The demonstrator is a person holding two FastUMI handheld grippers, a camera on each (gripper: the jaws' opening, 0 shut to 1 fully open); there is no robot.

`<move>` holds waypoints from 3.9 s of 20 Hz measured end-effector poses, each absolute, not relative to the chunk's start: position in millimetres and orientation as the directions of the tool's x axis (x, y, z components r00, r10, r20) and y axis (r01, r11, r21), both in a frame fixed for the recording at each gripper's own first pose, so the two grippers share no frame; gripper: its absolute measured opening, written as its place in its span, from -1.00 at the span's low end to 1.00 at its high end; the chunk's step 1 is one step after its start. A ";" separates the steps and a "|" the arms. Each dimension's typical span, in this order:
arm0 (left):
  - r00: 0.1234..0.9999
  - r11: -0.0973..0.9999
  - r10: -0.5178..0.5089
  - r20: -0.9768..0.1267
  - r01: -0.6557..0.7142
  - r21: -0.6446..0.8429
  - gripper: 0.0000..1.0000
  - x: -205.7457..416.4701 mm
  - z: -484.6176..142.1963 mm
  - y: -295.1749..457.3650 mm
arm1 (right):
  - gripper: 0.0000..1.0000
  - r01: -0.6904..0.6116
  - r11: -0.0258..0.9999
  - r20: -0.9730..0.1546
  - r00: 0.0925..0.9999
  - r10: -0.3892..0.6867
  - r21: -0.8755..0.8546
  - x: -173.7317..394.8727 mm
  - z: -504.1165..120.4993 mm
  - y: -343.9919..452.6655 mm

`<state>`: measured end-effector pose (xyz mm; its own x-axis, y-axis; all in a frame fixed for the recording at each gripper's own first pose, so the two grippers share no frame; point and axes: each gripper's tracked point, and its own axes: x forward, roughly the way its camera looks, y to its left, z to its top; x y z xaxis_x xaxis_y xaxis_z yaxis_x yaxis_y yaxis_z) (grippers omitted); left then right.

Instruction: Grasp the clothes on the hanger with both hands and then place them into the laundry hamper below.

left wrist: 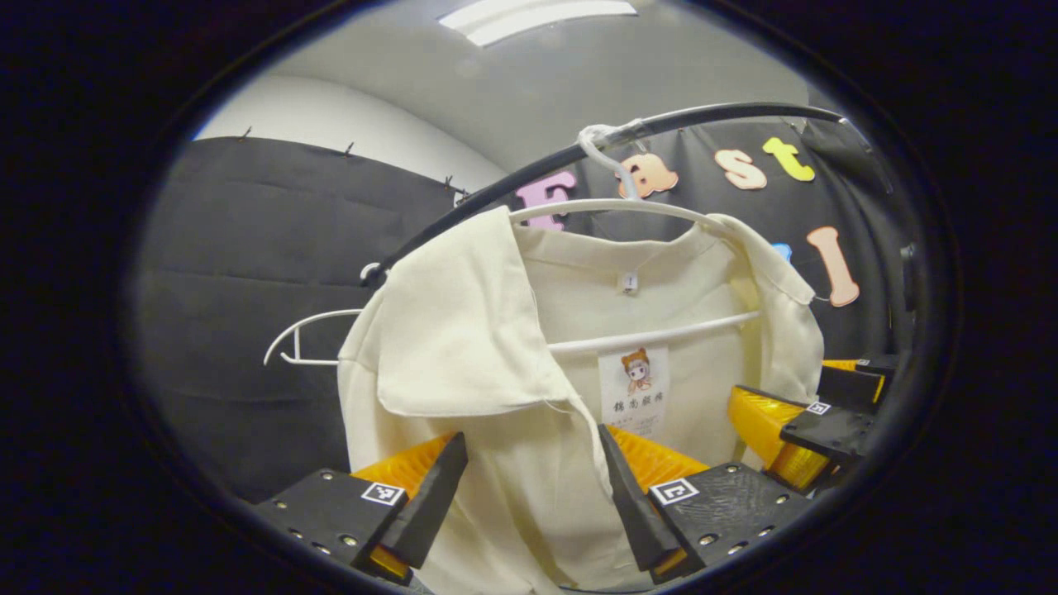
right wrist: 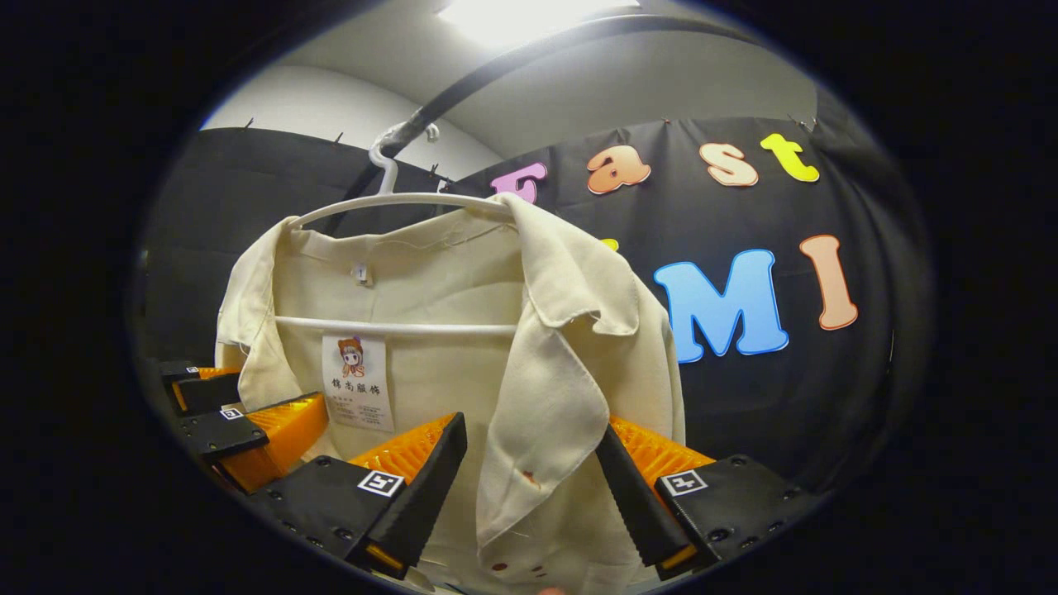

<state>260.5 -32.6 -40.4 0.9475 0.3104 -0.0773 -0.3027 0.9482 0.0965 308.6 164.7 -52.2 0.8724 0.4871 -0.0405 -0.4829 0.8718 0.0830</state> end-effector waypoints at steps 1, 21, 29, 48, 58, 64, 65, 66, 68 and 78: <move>0.943 0.944 0.321 -0.088 -0.311 0.106 0.82 262.5 -43.6 -30.9 | 0.94 -0.477 0.874 -0.048 0.875 0.482 0.093 314.2 -54.0 166.1; 0.922 0.931 0.363 -0.134 -0.352 0.099 -0.98 221.7 -39.7 15.2 | -0.96 -0.273 0.958 0.036 0.960 0.277 -0.087 339.8 -18.1 116.6; 0.906 0.905 0.413 -0.088 -0.397 0.153 -0.95 193.5 -8.7 50.4 | -0.84 -0.167 0.980 0.100 0.979 0.177 -0.105 353.6 -2.7 77.2; 0.886 0.862 0.448 0.114 -0.463 0.207 -0.99 214.0 90.3 130.8 | -0.96 -0.175 0.984 0.150 0.973 0.177 -0.027 443.5 21.3 73.8; 0.918 0.912 0.394 -0.043 -0.385 0.144 -0.98 233.3 1.0 132.5 | -0.96 -0.235 0.972 -0.108 0.966 0.234 0.004 437.1 -82.6 83.9; 0.943 0.944 0.324 -0.080 -0.316 0.098 -0.94 213.4 -25.4 122.6 | -0.96 -0.237 0.971 -0.133 0.964 0.232 -0.024 380.4 -90.4 82.7; 0.951 0.953 0.298 -0.085 -0.291 0.089 -0.94 212.3 -29.1 117.7 | -0.96 -0.243 0.970 -0.137 0.962 0.238 -0.025 370.0 -89.6 83.7; 0.957 0.960 0.273 -0.093 -0.266 0.084 -0.98 210.0 -32.7 111.1 | -0.95 -0.248 0.968 -0.141 0.960 0.242 -0.025 357.3 -89.2 86.9; 0.970 0.973 0.223 -0.101 -0.215 0.078 -0.98 203.4 -39.5 99.6 | -0.95 -0.252 0.967 -0.117 0.962 0.246 -0.038 332.6 -77.1 91.8; 0.998 1.000 0.000 -0.069 -0.002 -0.018 -0.98 158.3 -28.7 49.7 | -0.82 -0.356 0.934 -0.028 0.934 0.356 -0.008 214.5 -37.5 152.1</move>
<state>158.3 49.7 -28.7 0.9976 0.0005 -0.0689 -0.0017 0.9998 -0.0178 214.5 152.1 -37.5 0.9342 0.3556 -0.0278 -0.3559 0.9345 -0.0084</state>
